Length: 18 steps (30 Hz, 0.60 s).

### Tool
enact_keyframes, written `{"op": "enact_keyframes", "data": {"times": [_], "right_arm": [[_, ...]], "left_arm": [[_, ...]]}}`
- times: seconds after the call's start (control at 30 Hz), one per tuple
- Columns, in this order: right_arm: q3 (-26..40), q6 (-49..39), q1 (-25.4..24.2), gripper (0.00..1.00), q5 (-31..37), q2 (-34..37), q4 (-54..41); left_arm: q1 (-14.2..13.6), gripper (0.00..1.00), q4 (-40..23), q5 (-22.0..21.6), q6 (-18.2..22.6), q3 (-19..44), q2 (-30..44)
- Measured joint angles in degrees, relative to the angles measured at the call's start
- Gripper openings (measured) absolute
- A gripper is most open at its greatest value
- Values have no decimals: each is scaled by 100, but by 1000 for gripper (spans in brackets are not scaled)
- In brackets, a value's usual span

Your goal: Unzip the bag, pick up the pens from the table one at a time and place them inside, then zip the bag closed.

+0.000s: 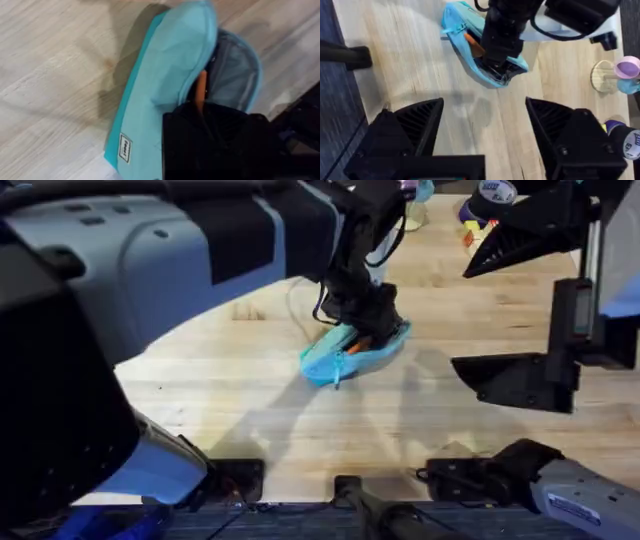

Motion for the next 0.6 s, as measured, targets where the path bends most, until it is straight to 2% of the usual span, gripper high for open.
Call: {"op": "enact_keyframes", "data": {"times": [0.3, 0.6], "right_arm": [[0, 0, 0, 998, 0, 2, 109], [0, 0, 0, 997, 0, 0, 109]], "left_arm": [[-35, 44, 109, -222, 3, -165, 0], [-37, 44, 653, -280, 128, -235, 0]]}}
